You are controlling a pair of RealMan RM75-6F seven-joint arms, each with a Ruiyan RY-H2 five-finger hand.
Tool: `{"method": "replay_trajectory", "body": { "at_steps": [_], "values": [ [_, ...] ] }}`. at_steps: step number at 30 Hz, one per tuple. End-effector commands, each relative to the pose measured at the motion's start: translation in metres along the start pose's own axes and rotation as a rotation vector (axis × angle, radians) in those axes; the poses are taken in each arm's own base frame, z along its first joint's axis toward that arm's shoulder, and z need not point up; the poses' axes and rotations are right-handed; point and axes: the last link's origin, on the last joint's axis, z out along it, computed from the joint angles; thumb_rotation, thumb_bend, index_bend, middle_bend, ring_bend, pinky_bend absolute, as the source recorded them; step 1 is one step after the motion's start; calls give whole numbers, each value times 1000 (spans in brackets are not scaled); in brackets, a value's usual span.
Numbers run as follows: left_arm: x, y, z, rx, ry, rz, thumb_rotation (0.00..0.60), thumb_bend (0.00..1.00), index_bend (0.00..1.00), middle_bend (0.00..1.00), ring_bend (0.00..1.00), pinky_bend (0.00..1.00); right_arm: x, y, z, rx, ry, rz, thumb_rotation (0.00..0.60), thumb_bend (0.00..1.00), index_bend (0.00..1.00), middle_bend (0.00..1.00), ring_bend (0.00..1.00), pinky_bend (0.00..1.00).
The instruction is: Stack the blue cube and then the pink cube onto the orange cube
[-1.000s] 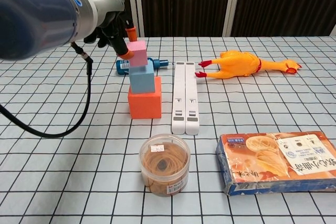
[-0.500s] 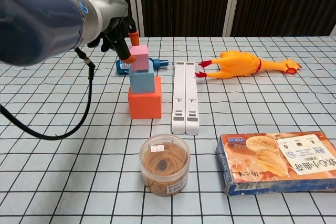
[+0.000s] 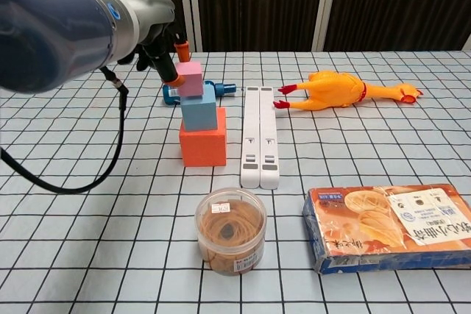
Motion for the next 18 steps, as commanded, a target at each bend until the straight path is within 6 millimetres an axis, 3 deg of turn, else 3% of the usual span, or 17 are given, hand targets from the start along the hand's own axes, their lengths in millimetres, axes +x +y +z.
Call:
{"method": "replay_trajectory", "body": {
  "at_steps": [1,18],
  "values": [
    [-2,1,0,-7,-6,-3,600,408,380,871,750,820,0,0,0,-1,0,0,600,56,88,58,163,289],
    [0,1,0,-11,4,7,600,399,365,868,748,816,0,0,0,0,0,2,600,57,88,58,163,289]
  ]
}}
